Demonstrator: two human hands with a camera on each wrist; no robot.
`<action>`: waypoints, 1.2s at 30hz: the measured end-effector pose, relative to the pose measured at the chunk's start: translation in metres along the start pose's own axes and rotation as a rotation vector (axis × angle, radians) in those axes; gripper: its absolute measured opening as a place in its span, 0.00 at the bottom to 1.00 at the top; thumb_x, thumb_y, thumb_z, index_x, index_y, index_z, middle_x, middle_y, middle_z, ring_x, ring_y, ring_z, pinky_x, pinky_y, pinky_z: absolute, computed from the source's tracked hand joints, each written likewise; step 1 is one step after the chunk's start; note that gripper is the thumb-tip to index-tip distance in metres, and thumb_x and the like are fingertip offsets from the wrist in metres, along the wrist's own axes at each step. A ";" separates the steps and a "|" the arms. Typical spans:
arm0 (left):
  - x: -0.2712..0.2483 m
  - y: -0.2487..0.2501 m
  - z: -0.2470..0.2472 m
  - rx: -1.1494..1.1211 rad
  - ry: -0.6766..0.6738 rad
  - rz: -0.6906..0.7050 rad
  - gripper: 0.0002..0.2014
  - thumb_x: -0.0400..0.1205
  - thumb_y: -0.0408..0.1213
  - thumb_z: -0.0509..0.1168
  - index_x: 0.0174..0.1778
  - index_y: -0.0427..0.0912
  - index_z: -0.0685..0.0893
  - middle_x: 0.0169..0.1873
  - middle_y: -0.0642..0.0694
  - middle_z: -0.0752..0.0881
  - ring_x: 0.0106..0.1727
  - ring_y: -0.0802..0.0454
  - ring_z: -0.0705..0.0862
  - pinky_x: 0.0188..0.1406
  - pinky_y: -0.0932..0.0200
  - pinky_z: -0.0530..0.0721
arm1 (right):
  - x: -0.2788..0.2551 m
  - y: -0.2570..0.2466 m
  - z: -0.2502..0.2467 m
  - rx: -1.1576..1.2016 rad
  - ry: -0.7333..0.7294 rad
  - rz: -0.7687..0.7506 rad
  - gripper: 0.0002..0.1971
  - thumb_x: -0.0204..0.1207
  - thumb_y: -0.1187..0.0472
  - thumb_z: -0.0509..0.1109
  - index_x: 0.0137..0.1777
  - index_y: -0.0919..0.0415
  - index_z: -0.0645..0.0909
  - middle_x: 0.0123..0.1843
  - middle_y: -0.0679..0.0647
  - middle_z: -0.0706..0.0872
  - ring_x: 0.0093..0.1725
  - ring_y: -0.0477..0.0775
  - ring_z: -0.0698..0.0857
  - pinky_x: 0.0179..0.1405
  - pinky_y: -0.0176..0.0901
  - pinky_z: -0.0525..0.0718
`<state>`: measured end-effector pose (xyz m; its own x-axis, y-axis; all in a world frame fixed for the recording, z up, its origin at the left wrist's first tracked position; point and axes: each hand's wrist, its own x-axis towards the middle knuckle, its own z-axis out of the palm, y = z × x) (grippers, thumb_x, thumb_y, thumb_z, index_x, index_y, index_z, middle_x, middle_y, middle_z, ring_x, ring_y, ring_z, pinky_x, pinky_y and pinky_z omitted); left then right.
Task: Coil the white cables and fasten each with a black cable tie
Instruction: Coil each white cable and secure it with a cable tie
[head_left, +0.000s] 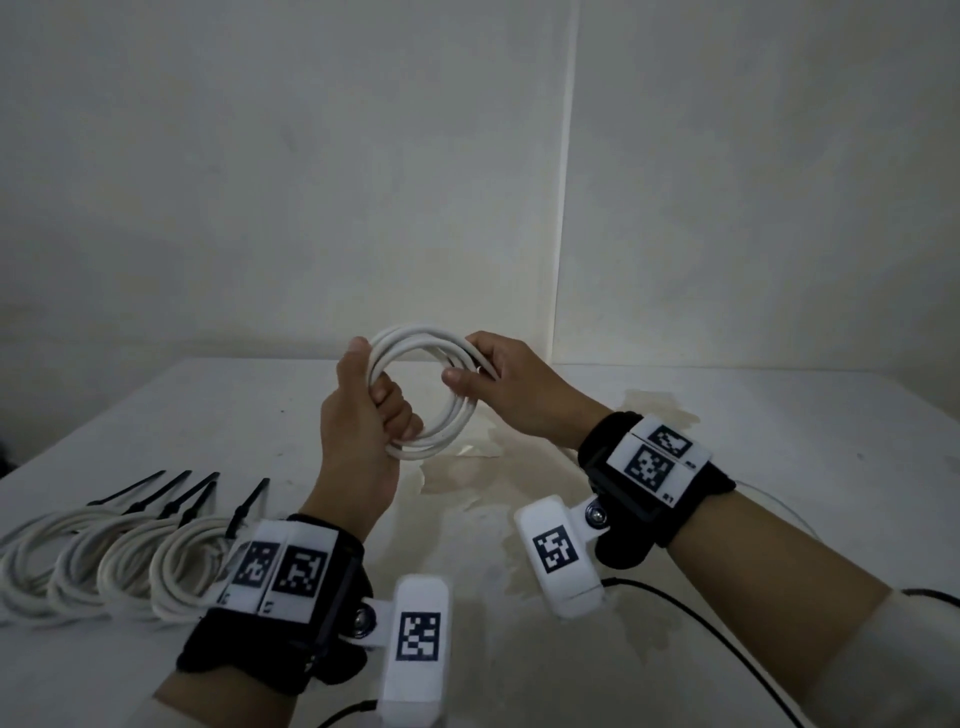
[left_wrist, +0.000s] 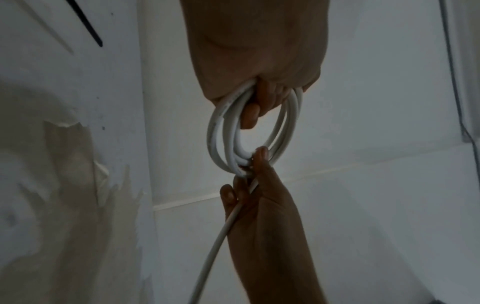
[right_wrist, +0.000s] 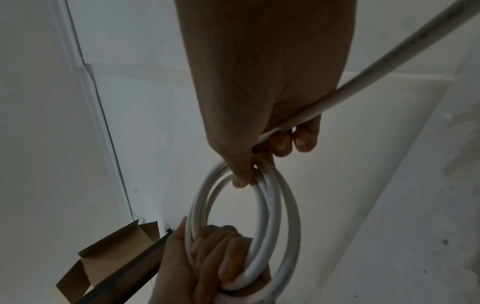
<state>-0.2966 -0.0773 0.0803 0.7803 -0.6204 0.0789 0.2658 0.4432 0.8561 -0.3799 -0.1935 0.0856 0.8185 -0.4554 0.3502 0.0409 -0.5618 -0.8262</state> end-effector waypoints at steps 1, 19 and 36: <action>0.001 0.000 -0.001 0.031 0.014 0.016 0.25 0.84 0.50 0.54 0.22 0.46 0.59 0.12 0.55 0.59 0.14 0.58 0.56 0.14 0.67 0.61 | 0.000 0.001 0.001 0.003 -0.006 0.010 0.05 0.79 0.62 0.66 0.42 0.57 0.75 0.34 0.47 0.76 0.27 0.35 0.73 0.30 0.23 0.71; -0.003 -0.006 0.003 0.120 -0.173 -0.015 0.23 0.84 0.53 0.53 0.25 0.46 0.61 0.13 0.55 0.60 0.14 0.59 0.59 0.18 0.65 0.68 | -0.017 0.004 -0.007 -0.131 0.050 -0.036 0.03 0.82 0.61 0.61 0.47 0.58 0.72 0.33 0.44 0.75 0.26 0.35 0.74 0.31 0.29 0.71; -0.017 -0.014 -0.001 0.245 -0.308 -0.168 0.22 0.83 0.49 0.55 0.24 0.44 0.63 0.15 0.53 0.60 0.15 0.58 0.58 0.16 0.66 0.66 | -0.011 0.001 -0.051 -0.478 0.373 -0.165 0.11 0.82 0.55 0.61 0.46 0.60 0.82 0.23 0.43 0.70 0.24 0.44 0.67 0.28 0.42 0.66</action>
<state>-0.3132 -0.0721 0.0669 0.5222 -0.8516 0.0445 0.2035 0.1752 0.9633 -0.4184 -0.2245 0.1037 0.5648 -0.4979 0.6581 -0.1815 -0.8529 -0.4895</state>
